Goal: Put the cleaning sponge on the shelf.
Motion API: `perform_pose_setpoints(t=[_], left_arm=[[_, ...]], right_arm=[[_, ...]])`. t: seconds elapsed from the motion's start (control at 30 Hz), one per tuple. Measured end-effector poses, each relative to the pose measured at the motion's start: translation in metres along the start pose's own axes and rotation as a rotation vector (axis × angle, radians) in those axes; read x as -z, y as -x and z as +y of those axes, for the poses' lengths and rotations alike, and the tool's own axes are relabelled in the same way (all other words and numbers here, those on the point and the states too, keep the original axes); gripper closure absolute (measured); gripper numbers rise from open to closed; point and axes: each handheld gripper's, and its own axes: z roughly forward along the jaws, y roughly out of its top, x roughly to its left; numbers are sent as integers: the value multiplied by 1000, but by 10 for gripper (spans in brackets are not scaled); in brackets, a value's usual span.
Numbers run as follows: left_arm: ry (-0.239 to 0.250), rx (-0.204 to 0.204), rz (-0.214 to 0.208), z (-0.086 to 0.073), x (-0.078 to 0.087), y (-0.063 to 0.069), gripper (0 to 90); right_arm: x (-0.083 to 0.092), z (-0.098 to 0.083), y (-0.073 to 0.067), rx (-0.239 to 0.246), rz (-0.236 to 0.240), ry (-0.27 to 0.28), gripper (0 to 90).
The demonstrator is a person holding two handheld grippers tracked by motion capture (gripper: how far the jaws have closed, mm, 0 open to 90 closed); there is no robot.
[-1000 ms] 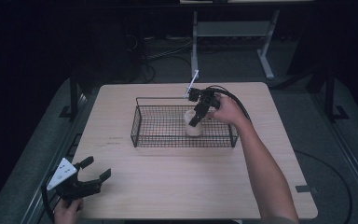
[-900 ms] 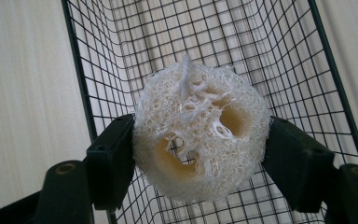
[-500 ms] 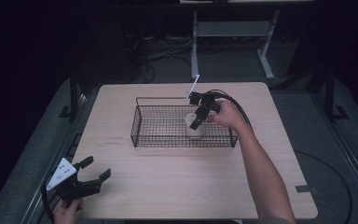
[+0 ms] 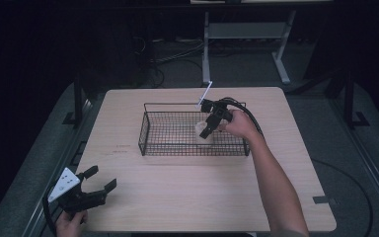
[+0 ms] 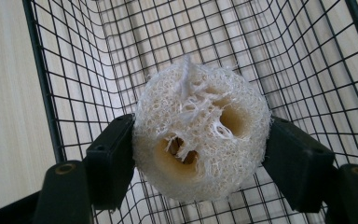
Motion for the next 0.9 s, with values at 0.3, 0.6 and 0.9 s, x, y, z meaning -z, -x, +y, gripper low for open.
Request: perform_pose_setpoints(t=[0.3, 0.6, 0.9], left_arm=[[3, 2, -2, 0, 0, 1, 139], [2, 3, 0, 0, 1, 0, 139], [-3, 1, -4, 0, 0, 1, 140]], right_arm=[[5, 0, -3, -4, -25, -14, 206], [15, -1, -7, -4, -39, 5, 182], [37, -6, -14, -3, -54, 40, 175]])
